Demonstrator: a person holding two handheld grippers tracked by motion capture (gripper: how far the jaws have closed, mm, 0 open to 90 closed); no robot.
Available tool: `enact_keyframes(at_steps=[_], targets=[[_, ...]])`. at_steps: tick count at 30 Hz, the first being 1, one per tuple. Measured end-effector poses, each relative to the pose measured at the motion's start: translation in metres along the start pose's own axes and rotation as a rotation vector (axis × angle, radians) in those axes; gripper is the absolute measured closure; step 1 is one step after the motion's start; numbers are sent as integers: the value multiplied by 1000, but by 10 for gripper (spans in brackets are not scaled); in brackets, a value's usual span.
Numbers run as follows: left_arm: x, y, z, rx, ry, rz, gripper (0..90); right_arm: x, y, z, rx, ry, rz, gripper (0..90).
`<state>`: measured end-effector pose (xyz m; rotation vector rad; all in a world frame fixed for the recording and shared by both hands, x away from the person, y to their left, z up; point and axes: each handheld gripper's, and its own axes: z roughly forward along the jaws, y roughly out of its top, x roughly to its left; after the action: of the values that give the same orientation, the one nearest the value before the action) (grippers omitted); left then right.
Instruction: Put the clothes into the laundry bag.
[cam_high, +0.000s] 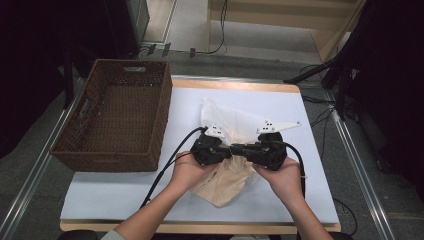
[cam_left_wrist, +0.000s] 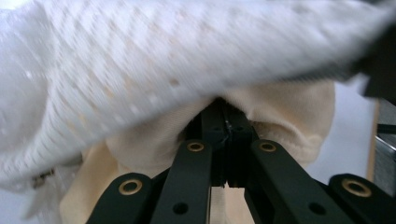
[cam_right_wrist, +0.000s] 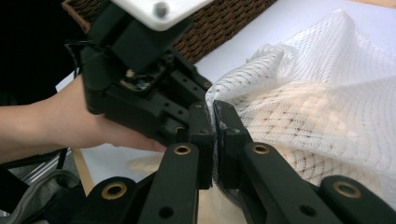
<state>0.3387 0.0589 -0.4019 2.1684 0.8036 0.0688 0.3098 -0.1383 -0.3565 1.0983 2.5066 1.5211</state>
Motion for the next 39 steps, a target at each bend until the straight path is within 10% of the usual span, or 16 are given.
enact_keyframes(at_steps=[26,39], targets=[[37,10,44,27,9,-94,897,-19,-8,0,6,-36,46,882],[29,11,6,43,-98,-52,482,-29,-13,-2,1,-63,59,881]])
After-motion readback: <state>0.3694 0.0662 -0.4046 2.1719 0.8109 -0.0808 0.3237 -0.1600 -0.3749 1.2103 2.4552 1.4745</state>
